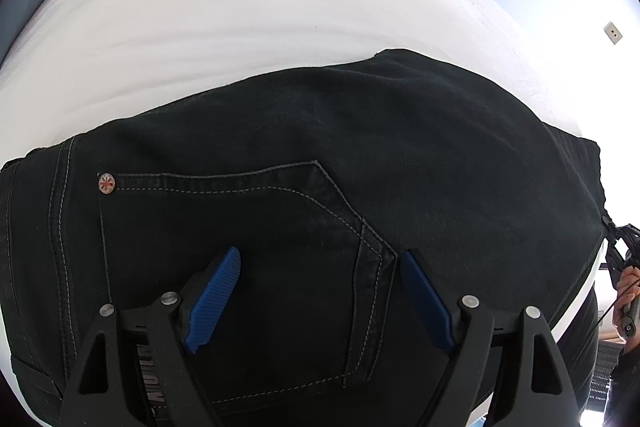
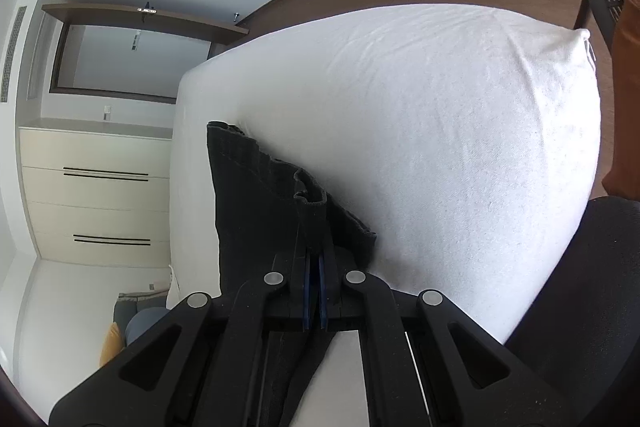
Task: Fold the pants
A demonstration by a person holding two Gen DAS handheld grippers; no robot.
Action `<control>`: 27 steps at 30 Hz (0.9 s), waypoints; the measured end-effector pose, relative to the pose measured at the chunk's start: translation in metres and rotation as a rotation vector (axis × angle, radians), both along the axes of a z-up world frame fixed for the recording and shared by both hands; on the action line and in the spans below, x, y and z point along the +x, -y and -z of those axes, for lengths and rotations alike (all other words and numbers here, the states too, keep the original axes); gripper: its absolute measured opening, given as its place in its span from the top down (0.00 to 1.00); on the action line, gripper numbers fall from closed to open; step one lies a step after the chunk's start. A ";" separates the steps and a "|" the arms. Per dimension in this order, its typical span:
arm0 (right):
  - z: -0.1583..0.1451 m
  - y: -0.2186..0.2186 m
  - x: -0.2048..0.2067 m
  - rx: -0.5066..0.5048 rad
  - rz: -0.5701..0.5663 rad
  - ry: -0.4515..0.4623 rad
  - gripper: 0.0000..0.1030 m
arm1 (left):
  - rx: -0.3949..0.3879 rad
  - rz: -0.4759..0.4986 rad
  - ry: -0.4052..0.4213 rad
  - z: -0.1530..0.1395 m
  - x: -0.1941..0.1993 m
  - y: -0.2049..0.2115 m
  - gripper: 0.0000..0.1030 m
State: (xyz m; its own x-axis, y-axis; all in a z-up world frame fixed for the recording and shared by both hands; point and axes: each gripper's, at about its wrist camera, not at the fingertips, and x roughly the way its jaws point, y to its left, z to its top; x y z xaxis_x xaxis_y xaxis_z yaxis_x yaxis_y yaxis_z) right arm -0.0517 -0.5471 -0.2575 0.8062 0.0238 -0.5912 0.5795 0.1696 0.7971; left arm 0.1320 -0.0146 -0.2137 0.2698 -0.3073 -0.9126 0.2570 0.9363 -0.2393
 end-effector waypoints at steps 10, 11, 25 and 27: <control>-0.042 -0.032 -0.027 0.003 -0.052 0.057 0.21 | -0.014 -0.002 0.029 -0.003 -0.007 -0.003 0.16; -0.042 -0.045 -0.020 0.028 -0.110 0.078 0.21 | -0.016 0.001 0.031 -0.001 -0.012 -0.003 0.15; 0.015 -0.151 0.067 0.235 -0.415 0.073 0.50 | -0.029 -0.014 0.038 0.008 -0.015 -0.010 0.14; 0.022 -0.144 0.071 0.249 -0.407 0.059 0.50 | -0.023 -0.012 0.040 0.008 -0.015 -0.011 0.14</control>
